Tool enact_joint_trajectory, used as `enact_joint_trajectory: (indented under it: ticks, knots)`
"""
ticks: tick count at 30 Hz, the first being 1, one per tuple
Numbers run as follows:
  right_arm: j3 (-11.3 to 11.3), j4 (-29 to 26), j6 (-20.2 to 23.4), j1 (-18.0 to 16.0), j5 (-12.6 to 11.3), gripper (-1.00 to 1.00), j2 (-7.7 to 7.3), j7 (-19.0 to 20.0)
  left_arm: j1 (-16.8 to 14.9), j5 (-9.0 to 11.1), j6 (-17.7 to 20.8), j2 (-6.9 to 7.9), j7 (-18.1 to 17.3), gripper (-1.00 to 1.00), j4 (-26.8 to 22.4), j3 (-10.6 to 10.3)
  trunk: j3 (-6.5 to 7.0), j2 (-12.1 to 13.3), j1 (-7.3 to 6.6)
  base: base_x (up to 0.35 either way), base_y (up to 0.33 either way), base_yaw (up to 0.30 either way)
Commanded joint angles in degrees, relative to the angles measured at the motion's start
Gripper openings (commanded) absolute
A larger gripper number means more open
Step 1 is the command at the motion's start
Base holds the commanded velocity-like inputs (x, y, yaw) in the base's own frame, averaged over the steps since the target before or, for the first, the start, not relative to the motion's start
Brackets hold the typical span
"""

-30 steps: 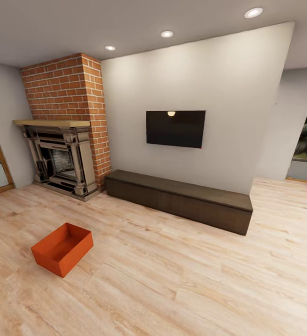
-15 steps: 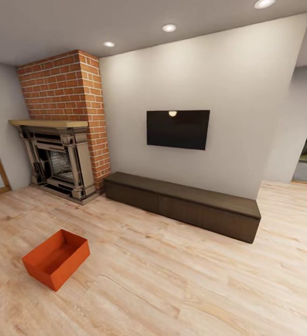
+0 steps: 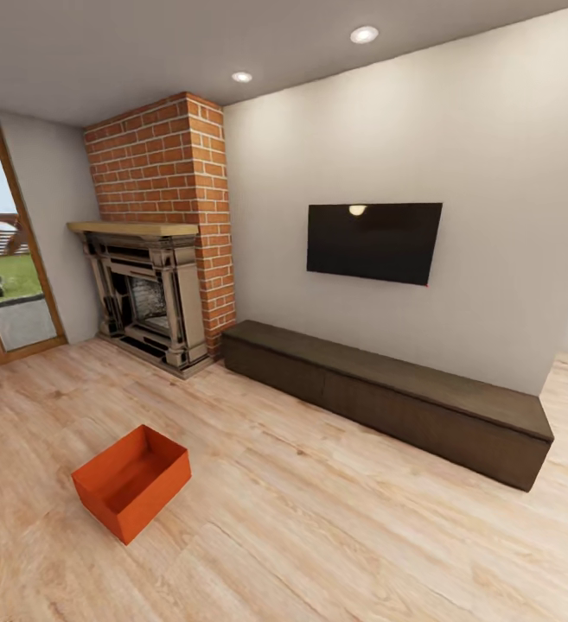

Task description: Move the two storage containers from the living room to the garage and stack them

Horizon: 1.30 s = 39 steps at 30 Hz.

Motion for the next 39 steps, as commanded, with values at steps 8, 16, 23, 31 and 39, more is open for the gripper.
enact_joint_trajectory:
  ticks: [8, 16, 23, 31, 39]
  knots:
    - [0.4, 0.2, -0.3, -0.1, 0.0, 1.00, 0.01, -0.2, 0.0, 0.4, 0.2, 0.01, -0.2, 1.00, 0.0, 0.1, -0.07, 0.0, 0.04, 0.324, 0.000, 0.250]
    - [0.2, 0.2, -0.4, -0.1, -0.2, 1.00, 0.01, -0.2, 0.0, 0.4, 0.2, 0.01, -0.2, 1.00, 0.0, 0.1, -0.07, 0.0, 0.04, 0.324, 0.000, 0.037]
    - [0.2, 0.2, 0.0, -0.1, -0.1, 1.00, -0.08, -0.2, 0.0, 0.4, 0.2, -0.04, -0.2, 1.00, 0.0, 0.0, -0.07, 0.0, 0.04, 0.324, 0.000, 0.002]
    - [0.5, 0.2, 0.0, -0.1, 0.1, 1.00, 0.02, -0.2, 0.0, 0.4, 0.2, -0.02, -0.2, 1.00, 0.0, 0.1, -0.07, 0.0, 0.04, 0.324, 0.000, 0.000]
    - [0.4, 0.2, 0.0, -0.1, 0.1, 1.00, 0.10, -0.2, 0.0, 0.4, 0.1, -0.01, -0.2, 1.00, 0.0, 0.0, -0.07, 0.0, 0.04, 0.324, -0.033, 0.000]
